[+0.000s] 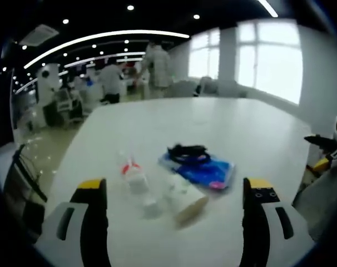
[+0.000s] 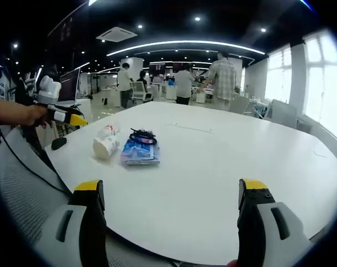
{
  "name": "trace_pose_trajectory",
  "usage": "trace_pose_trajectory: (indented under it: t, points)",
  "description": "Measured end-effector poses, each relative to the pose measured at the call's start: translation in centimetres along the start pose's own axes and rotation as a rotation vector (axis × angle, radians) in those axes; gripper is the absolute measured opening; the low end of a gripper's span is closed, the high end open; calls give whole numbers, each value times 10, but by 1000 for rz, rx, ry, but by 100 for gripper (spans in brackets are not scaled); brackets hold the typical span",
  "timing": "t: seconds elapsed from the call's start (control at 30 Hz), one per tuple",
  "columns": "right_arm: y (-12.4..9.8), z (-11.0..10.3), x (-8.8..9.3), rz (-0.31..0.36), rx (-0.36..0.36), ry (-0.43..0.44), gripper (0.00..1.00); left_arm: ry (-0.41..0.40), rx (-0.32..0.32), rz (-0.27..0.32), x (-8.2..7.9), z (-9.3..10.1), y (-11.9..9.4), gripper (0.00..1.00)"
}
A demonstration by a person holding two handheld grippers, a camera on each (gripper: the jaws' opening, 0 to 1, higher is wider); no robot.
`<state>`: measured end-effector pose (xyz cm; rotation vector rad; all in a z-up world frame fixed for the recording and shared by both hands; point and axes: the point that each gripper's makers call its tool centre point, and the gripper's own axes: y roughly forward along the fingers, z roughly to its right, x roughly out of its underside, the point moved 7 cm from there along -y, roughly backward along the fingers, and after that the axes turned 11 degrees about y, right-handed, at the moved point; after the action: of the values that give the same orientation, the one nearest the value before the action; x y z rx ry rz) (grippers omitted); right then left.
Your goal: Arrange the tabletop items into an orderly group along one side of the table until the central work area is clear of visible clutter.
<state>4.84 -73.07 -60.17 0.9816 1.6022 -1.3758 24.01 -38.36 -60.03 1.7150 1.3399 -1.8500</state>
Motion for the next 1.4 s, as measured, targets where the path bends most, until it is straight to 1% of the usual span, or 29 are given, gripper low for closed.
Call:
trace_pose_trajectory:
  t: [0.27, 0.4, 0.47, 0.63, 0.8, 1.0, 1.1, 1.3, 1.4]
  points:
    - [1, 0, 0, -2, 3, 8, 100, 0, -6, -25, 2, -7, 19, 94]
    - [1, 0, 0, -3, 4, 7, 100, -22, -15, -31, 1, -13, 28, 93]
    - [1, 0, 0, -10, 4, 5, 98, -30, -18, -37, 1, -16, 33, 93]
    - [1, 0, 0, -6, 2, 6, 98, -44, -26, -51, 2, -22, 44, 91]
    - [2, -1, 0, -9, -3, 6, 99, -81, -29, -65, 6, -29, 54, 91]
    - [1, -2, 0, -4, -10, 8, 100, -96, -36, -92, 11, -38, 66, 91]
    - [1, -2, 0, -2, -9, 6, 100, -93, -57, -103, 13, -45, 72, 95]
    - [1, -1, 0, -1, -7, 8, 100, -122, -68, -131, 16, -55, 83, 96]
    - [1, -1, 0, -3, -5, 8, 100, -147, -65, -152, 21, -58, 87, 97]
